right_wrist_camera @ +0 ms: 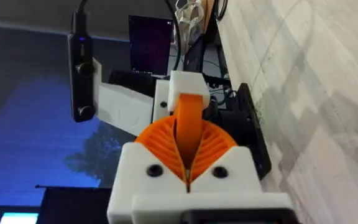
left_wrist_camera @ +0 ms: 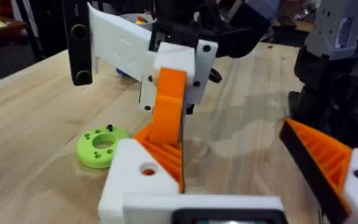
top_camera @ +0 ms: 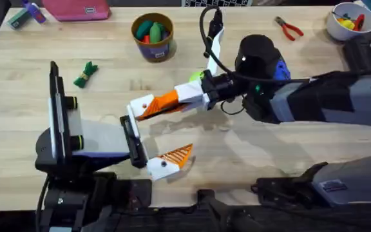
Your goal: Pick up the gripper from the table and insert it into the empty holder that is missing its gripper. Then pick up a screw, insert it into the mounting hole, and use the screwdriver to tighten it. Finally, clean up the table by picking up the vegetable and placing it into the bucket.
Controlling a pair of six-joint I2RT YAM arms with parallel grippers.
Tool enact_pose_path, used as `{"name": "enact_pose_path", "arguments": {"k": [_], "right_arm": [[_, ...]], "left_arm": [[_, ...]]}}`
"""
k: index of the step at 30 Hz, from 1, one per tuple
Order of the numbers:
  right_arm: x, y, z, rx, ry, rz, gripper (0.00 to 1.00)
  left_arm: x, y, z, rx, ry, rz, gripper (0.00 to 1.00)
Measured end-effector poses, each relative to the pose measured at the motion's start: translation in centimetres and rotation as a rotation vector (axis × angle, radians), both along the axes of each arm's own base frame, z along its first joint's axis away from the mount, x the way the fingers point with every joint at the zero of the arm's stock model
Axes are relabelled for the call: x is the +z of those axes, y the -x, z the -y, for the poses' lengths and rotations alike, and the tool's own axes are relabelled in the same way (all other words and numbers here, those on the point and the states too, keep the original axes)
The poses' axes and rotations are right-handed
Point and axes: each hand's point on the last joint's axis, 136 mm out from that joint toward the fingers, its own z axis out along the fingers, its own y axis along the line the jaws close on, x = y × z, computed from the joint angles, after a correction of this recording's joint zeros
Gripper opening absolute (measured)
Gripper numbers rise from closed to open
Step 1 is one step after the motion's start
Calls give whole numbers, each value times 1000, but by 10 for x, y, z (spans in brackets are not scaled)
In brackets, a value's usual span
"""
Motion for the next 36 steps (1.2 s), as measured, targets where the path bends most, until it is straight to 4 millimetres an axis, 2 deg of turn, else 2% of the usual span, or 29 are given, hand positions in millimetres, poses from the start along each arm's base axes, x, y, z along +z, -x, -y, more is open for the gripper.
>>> {"name": "enact_pose_path", "arguments": {"k": [36], "right_arm": [[-2, -5, -6, -22, 16, -8, 8]], "left_arm": [[0, -3, -1, 19, -1, 0, 987]]}}
